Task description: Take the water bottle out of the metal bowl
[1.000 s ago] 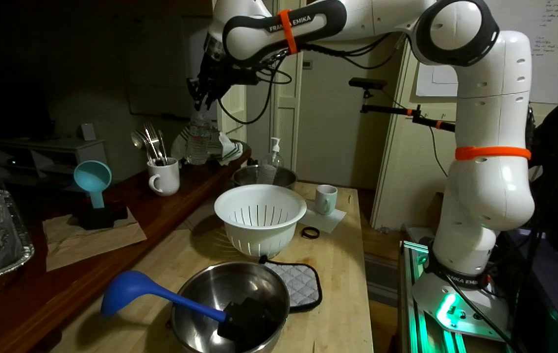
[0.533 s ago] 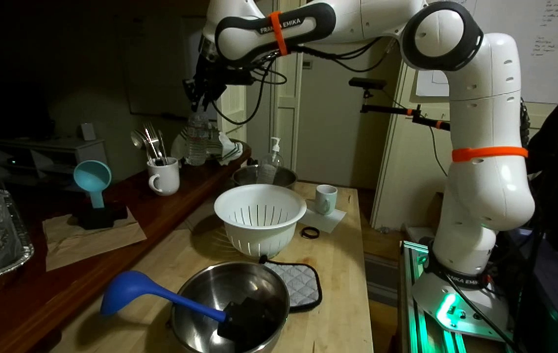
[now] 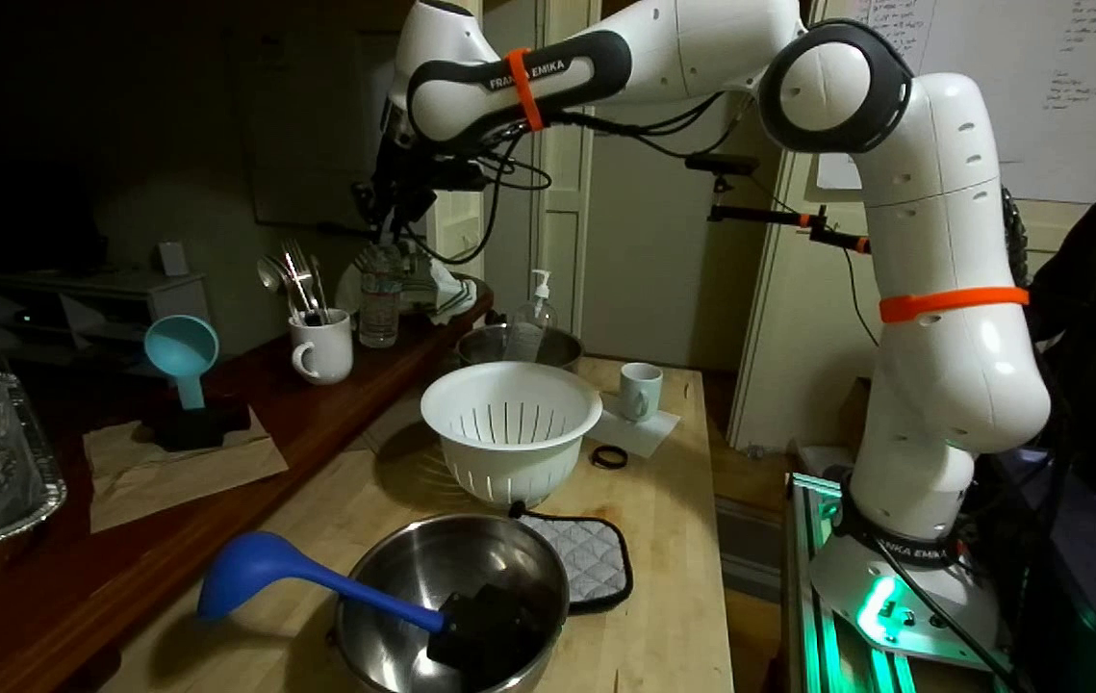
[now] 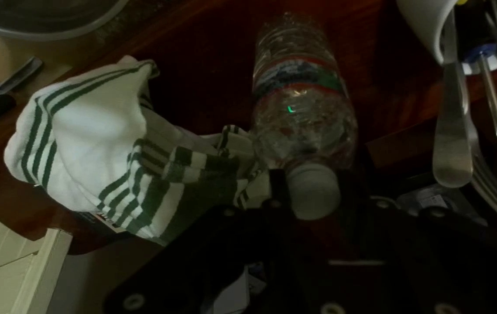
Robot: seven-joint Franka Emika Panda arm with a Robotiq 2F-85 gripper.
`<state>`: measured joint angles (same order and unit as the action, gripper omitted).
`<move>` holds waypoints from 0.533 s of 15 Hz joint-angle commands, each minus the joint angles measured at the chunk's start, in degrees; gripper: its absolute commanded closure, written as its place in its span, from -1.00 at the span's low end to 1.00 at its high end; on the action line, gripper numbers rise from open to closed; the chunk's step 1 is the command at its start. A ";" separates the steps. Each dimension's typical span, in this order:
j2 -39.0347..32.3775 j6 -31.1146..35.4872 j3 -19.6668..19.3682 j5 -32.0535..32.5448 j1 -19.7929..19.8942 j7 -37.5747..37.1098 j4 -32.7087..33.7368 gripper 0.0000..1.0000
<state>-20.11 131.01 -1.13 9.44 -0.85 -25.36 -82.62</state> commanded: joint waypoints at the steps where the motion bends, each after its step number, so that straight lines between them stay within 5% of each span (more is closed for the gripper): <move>1: -2.70 -2.40 -1.46 -0.76 -1.40 0.09 5.28 -0.17; 6: -3.41 -3.56 -2.18 -0.37 -2.24 -0.32 8.18 -0.90; 8: -0.75 -3.63 -2.83 1.37 -3.29 -1.27 6.67 -1.00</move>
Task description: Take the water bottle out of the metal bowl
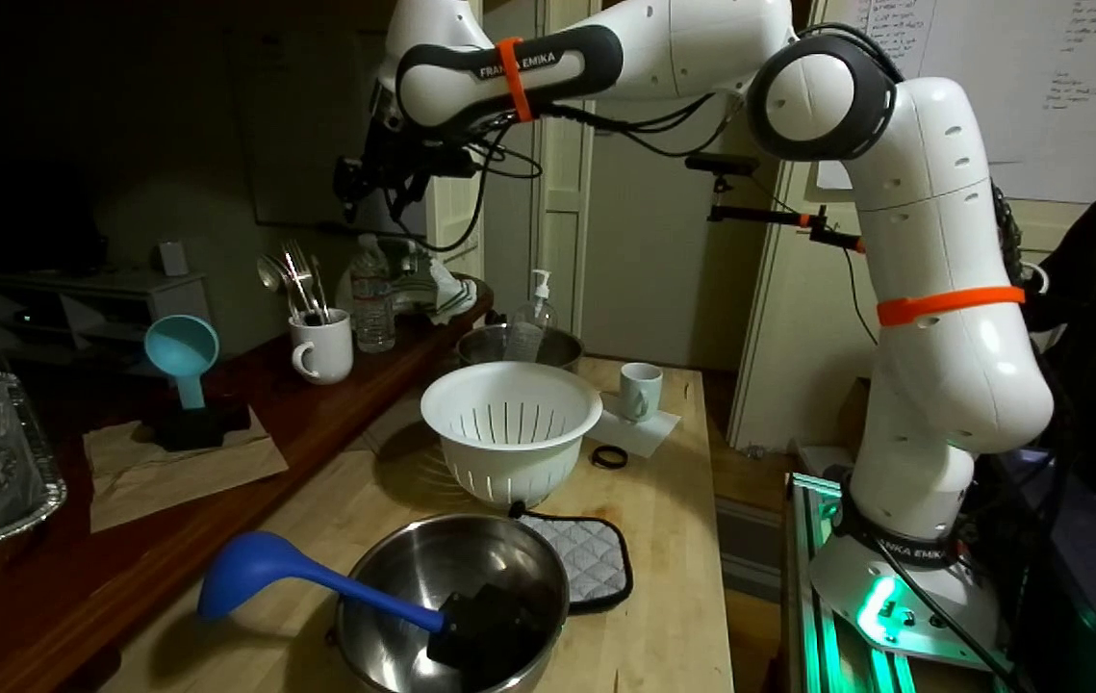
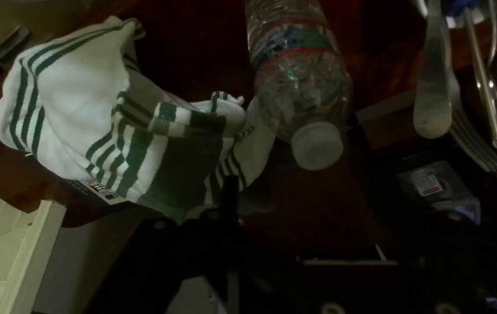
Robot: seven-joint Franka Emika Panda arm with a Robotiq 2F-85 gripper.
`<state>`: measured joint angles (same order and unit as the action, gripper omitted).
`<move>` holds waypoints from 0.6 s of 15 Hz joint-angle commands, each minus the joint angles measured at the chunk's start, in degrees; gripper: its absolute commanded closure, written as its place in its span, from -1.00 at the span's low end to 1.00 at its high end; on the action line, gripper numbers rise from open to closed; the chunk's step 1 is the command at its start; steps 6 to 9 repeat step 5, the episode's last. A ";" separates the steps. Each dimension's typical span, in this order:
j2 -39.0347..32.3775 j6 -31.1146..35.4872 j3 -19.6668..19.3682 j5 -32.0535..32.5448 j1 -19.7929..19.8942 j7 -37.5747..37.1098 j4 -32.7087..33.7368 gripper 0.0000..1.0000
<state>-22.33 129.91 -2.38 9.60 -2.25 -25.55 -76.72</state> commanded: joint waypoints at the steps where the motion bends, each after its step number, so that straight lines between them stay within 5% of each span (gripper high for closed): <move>1: 3.39 -2.34 -1.09 0.45 -1.73 0.39 -0.72 -1.00; 3: 8.15 -0.43 2.16 -3.72 0.53 6.69 -5.39 -1.00; 4: 2.94 -0.06 0.44 -0.78 -0.60 2.27 -0.36 -1.00; 9: 4.38 -0.06 1.00 -1.71 -0.41 3.87 -1.09 -1.00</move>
